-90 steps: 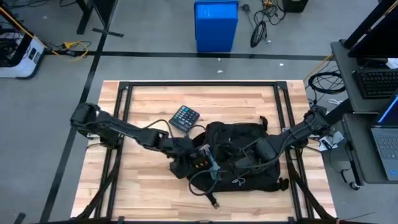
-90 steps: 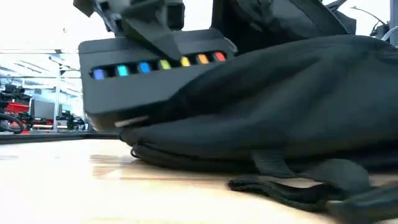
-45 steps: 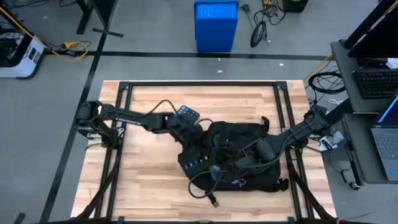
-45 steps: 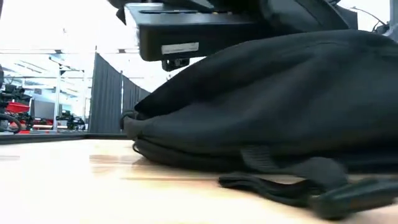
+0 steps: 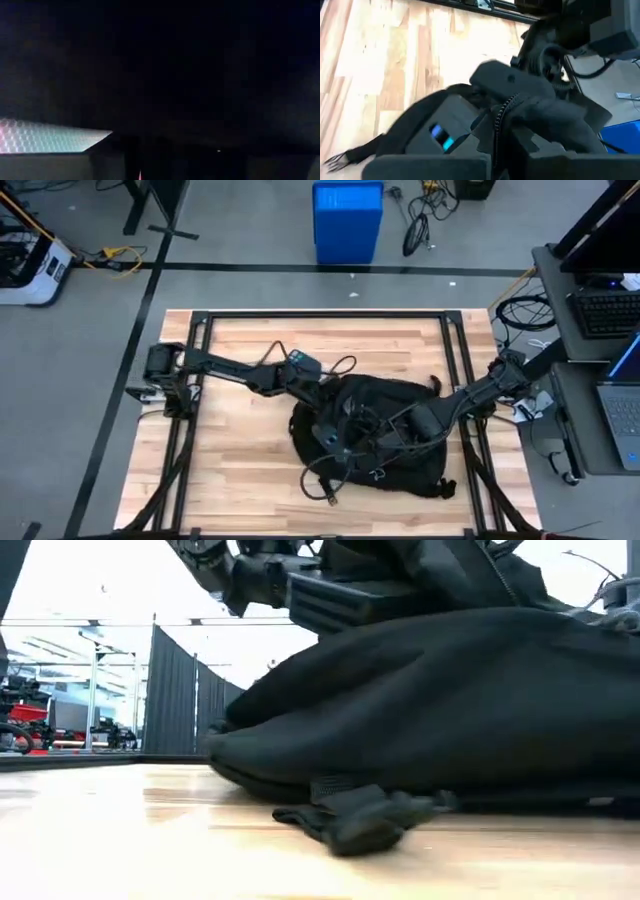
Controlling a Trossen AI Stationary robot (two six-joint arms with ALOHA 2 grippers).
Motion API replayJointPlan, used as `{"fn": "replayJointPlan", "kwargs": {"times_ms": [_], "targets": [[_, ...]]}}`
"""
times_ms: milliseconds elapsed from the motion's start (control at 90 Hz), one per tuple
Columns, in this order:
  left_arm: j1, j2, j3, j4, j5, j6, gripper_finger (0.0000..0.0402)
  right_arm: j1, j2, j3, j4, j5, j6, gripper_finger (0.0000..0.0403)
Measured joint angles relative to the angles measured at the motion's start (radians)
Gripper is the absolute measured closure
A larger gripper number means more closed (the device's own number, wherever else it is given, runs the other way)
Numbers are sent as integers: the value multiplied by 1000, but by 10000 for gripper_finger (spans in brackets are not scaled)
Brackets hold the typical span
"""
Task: Unpack backpack
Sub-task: Put the black medicine organizer into the black backpack
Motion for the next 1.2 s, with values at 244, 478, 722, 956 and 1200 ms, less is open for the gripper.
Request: {"fn": "replayJointPlan", "kwargs": {"times_ms": [244, 478, 722, 956, 1200], "targets": [[-14, 98, 28, 77, -86, 94, 181, -5, 10, -2, -29, -77, -3, 399], [-12, 115, 28, 127, -79, 91, 135, -6, 10, -2, -26, -84, -14, 399], [20, 5, 27, 44, 69, 86, 129, -9, 8, 6, 9, -58, -15, 399], [65, -201, 30, -475, 25, 353, 129, -9, 10, 4, 8, -74, -15, 399], [17, -375, 30, -1061, -199, 535, 128, -8, 10, 2, 9, -78, -14, 399]]}}
